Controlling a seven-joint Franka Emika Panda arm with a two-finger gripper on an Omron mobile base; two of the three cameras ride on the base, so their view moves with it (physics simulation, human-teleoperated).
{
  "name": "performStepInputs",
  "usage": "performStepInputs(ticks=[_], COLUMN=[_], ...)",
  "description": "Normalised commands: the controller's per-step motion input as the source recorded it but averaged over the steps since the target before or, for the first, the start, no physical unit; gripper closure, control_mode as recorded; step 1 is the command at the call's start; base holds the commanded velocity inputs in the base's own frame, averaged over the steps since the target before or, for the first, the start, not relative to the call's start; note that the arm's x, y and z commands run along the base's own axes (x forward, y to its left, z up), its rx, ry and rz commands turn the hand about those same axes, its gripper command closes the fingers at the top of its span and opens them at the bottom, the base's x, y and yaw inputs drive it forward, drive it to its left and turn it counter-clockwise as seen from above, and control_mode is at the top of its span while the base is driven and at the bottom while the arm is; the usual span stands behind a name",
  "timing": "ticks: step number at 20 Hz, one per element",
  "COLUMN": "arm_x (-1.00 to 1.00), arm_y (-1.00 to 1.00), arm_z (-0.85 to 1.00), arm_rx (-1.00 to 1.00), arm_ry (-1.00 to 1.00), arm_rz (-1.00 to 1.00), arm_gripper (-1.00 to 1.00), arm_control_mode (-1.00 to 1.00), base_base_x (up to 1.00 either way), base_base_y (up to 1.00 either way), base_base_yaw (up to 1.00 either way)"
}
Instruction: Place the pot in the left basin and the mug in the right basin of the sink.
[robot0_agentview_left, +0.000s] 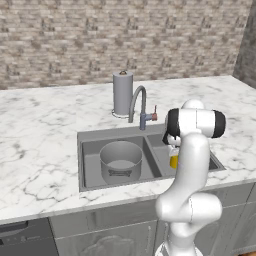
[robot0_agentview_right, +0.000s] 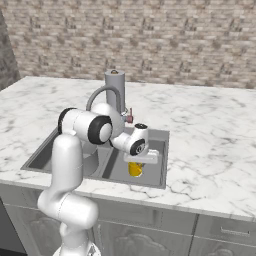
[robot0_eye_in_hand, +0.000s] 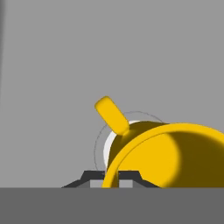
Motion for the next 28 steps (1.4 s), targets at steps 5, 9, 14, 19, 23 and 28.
performStepInputs(ticks=[5, 9, 14, 19, 23, 28], arm_x=[0.02, 0.01, 0.0, 0.0, 0.0, 0.0], arm_y=[0.0, 0.0, 0.0, 0.0, -0.01, -0.09], arm_z=[-0.13, -0.01, 0.0, 0.0, 0.16, 0.37], arm_rx=[0.0, 0.0, 0.0, 0.0, 0.0, 0.0], arm_ry=[0.0, 0.0, 0.0, 0.0, 0.0, 0.0], arm_rz=[0.0, 0.0, 0.0, 0.0, 0.0, 0.0], arm_gripper=[1.0, -1.0, -1.0, -1.0, -1.0, -1.0], arm_control_mode=[-1.0, -1.0, -1.0, -1.0, -1.0, -1.0], base_base_x=[0.0, 0.0, 0.0, 0.0, 0.0, 0.0], base_base_y=[0.0, 0.0, 0.0, 0.0, 0.0, 0.0], base_base_yaw=[0.0, 0.0, 0.0, 0.0, 0.0, 0.0])
